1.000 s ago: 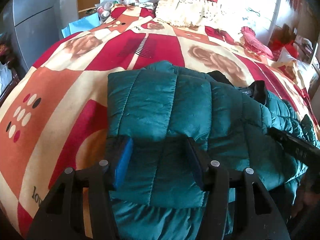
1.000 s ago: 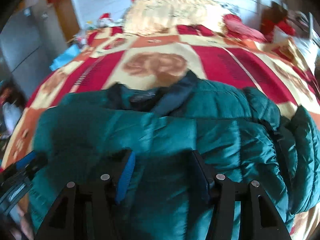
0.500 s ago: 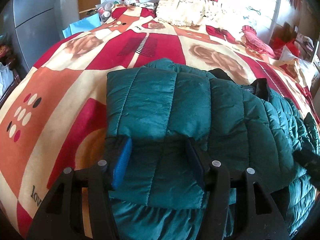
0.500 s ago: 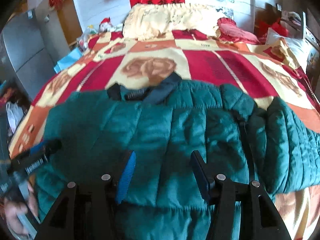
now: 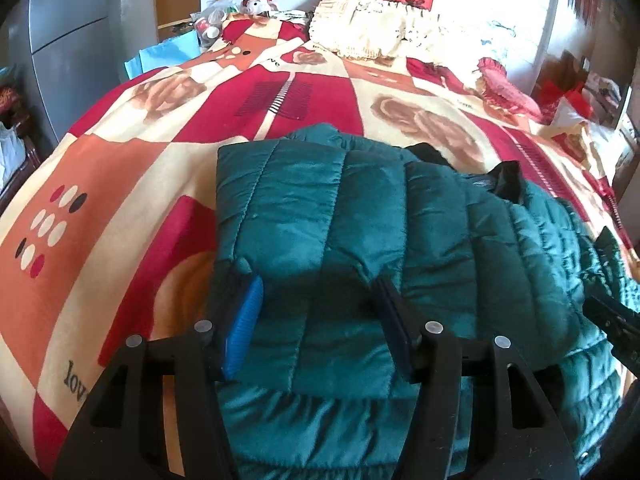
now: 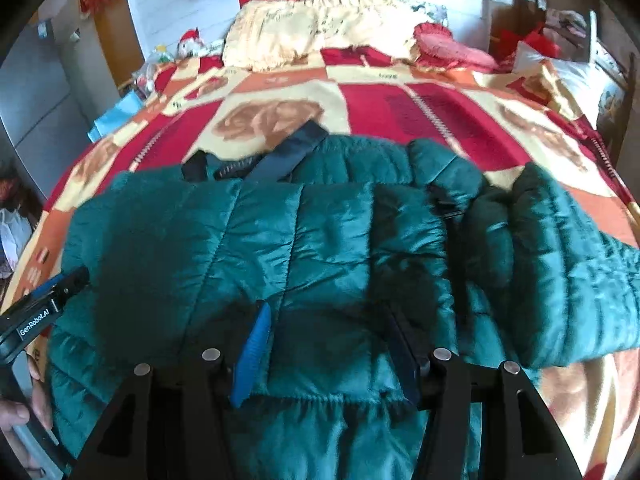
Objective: Fold large clothes
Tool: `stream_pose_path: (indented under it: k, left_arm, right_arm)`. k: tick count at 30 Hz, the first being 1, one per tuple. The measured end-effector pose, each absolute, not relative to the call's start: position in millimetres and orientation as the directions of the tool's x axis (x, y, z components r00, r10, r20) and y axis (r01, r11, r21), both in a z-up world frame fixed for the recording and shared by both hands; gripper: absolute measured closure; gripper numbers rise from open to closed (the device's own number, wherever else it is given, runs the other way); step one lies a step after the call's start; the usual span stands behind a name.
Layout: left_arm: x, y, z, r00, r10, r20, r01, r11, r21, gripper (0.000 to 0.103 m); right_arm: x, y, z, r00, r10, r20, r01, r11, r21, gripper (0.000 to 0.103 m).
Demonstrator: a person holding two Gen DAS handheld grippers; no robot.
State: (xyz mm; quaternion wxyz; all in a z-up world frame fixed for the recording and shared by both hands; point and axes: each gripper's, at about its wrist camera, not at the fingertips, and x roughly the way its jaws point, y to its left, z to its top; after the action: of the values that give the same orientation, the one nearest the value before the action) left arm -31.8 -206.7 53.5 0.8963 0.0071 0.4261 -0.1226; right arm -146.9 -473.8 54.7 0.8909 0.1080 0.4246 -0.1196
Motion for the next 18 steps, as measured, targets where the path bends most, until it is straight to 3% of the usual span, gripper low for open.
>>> stream_pose_path:
  k: [18]
  left_arm:
    - [-56, -217, 72, 0.611, -0.256, -0.749, 0.273, 0.956, -0.104, 0.046]
  right_arm:
    - [-138, -496, 35, 0.547, -0.238, -0.803, 0.376, 0.927, -0.018, 0.048]
